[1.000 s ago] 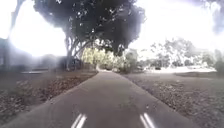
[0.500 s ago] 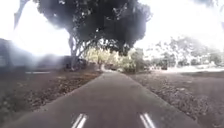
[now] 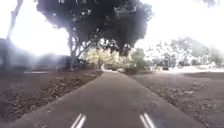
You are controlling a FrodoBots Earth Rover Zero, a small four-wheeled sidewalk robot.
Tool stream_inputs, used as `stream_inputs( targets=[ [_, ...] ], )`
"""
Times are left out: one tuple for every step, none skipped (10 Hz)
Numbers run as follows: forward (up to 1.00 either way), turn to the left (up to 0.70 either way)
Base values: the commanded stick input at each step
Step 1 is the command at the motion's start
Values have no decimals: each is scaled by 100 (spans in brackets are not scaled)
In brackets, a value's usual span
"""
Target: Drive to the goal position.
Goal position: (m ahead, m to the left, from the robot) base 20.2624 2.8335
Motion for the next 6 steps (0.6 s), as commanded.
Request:
stream_inputs(
  targets=[
    [70,0],
    [70,0],
    [70,0],
    [70,0],
    [70,0],
    [70,-11]
  ],
)
